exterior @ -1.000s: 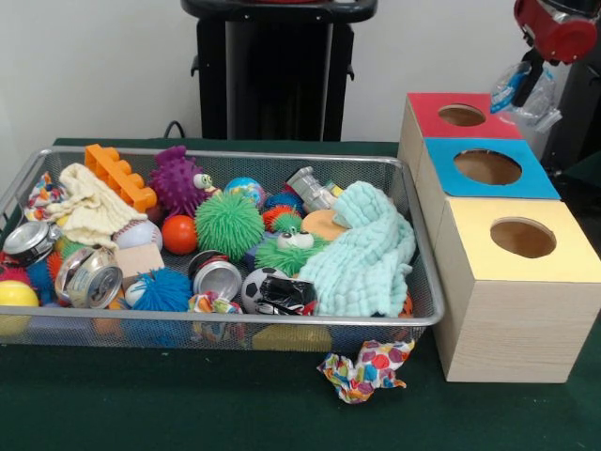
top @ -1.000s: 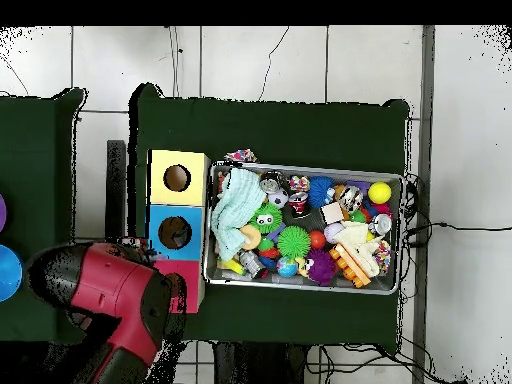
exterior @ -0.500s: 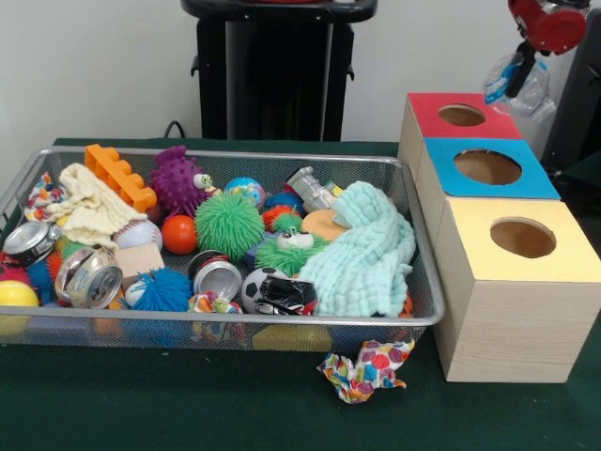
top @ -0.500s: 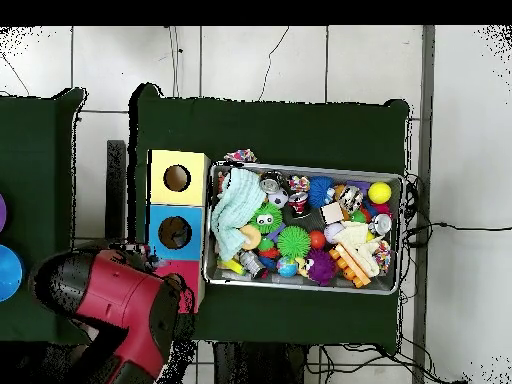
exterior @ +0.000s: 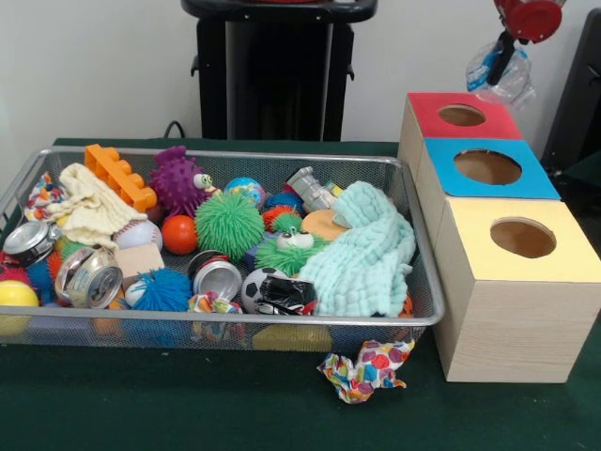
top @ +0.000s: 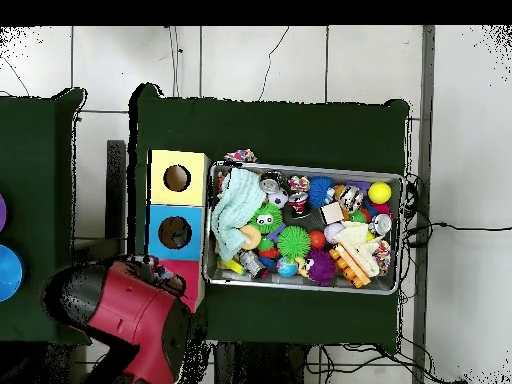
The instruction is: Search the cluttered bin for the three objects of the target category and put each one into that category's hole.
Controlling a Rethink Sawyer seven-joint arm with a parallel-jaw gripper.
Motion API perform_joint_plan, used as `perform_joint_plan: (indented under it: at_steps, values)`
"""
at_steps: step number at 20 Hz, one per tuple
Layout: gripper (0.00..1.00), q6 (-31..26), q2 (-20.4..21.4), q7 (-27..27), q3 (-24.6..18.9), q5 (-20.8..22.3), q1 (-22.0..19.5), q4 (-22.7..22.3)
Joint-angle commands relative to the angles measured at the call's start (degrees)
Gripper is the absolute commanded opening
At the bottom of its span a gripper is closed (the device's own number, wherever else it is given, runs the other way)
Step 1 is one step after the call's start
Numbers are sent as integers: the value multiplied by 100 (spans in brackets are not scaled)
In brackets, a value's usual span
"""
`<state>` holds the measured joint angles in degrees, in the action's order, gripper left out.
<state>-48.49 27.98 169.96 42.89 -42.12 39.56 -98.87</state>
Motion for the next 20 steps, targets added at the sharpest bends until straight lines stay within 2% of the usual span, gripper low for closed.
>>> perform_joint_plan:
  at_steps: [1, 7, 13, 20]
  values:
    - [0, 643, 146, 623, -840, -130, -270, -771]
    - [0, 972, -88, 849, -1059, -235, -301, -668]
    - [0, 882, -291, 998, -991, -81, -403, -312]
    - [0, 1359, -558, 1137, -1271, -316, -402, -206]
